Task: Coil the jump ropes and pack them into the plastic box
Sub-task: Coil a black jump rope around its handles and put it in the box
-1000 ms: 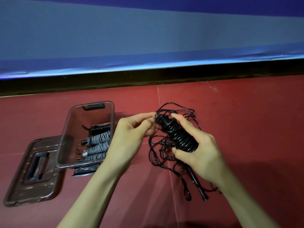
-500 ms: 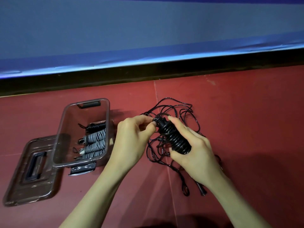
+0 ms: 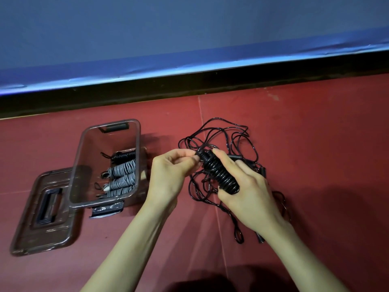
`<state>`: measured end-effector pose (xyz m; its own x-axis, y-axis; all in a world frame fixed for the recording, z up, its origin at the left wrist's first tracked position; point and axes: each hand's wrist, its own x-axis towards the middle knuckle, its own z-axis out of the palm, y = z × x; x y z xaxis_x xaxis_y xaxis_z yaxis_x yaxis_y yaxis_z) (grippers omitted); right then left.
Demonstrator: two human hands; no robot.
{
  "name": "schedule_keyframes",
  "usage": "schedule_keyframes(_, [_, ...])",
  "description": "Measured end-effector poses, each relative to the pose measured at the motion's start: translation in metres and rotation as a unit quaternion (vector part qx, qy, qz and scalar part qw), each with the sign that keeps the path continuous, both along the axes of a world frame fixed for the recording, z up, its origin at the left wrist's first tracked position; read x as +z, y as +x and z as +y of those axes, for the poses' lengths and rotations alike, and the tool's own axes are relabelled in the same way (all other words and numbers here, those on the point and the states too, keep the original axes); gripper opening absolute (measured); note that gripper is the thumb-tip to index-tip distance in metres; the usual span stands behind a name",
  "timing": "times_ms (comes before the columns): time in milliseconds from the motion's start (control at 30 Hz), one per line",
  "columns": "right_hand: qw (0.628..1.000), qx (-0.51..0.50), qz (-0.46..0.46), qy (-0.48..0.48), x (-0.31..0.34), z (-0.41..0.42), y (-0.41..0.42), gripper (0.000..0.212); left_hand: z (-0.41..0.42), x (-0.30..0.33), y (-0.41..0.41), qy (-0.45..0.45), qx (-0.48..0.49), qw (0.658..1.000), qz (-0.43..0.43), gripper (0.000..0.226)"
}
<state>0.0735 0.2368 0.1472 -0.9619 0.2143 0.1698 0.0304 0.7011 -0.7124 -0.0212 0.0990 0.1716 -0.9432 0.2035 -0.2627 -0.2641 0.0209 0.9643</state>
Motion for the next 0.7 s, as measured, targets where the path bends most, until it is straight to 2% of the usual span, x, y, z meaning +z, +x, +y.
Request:
schedule_keyframes(100, [1.0, -0.001, 0.003, -0.009, -0.003, 0.003, -0.001, 0.092, 0.0, -0.001, 0.002, 0.018, -0.022, 1.0, 0.001, 0.016])
schedule_keyframes(233, [1.0, -0.005, -0.007, 0.003, -0.004, 0.008, -0.001, 0.092, -0.001, -0.006, 0.002, -0.015, -0.057, 0.998, 0.018, 0.017])
schedule_keyframes(367, [0.999, 0.008, 0.007, -0.042, -0.006, 0.006, 0.002, 0.092, 0.004, -0.001, 0.005, -0.025, -0.086, 0.995, 0.038, 0.026])
schedule_keyframes(567, [0.999, -0.031, 0.02, -0.001, -0.002, 0.01, -0.001, 0.091, 0.005, 0.007, 0.007, -0.026, -0.063, 0.995, 0.07, 0.006])
schedule_keyframes(633, [0.999, -0.028, 0.006, 0.018, -0.001, 0.008, 0.001, 0.093, 0.006, 0.003, 0.007, -0.072, -0.047, 0.991, 0.1, 0.004])
schedule_keyframes(700, [0.997, -0.029, -0.006, 0.067, -0.002, 0.006, 0.003, 0.094, 0.006, -0.003, 0.005, -0.128, -0.042, 0.981, 0.141, 0.016])
